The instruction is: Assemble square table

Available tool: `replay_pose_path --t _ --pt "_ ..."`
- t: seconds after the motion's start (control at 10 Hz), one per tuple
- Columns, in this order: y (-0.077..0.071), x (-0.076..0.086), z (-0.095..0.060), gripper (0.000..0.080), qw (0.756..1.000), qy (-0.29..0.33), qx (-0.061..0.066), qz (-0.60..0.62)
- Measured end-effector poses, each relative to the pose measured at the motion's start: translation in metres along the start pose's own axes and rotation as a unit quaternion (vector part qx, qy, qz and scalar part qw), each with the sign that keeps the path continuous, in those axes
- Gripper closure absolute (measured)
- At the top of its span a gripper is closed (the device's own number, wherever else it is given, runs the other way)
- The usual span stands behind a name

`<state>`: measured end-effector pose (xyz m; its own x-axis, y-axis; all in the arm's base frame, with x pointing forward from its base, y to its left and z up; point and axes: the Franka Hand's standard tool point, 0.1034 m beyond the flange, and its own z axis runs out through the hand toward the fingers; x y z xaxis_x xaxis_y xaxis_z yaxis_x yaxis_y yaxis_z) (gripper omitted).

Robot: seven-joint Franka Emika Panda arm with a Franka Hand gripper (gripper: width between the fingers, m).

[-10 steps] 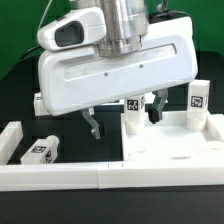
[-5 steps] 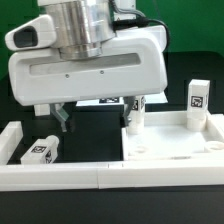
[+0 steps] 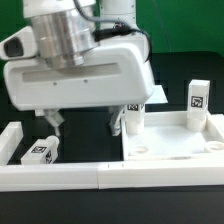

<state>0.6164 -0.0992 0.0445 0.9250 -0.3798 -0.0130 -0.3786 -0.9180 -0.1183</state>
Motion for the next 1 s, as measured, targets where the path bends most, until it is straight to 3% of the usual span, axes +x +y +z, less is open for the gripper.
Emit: replay_pose_path --t 0.2,0.3,0.5,0.8,1.0 --pt "0.025 0.004 0.001 0.0151 0.999 0.019 -0.014 -0.030" --pt "0.031 0.002 0.007 0.0151 0.999 0.032 -0.014 -0.034" --pt "0.028 0.001 0.007 0.0151 0.999 0.027 -0.013 -0.035" --pt "0.048 0.009 0.006 0.0151 0.998 0.029 -0.022 -0.051" --pt "0.045 0.009 0.007 0.0151 0.998 0.030 -0.021 -0.053"
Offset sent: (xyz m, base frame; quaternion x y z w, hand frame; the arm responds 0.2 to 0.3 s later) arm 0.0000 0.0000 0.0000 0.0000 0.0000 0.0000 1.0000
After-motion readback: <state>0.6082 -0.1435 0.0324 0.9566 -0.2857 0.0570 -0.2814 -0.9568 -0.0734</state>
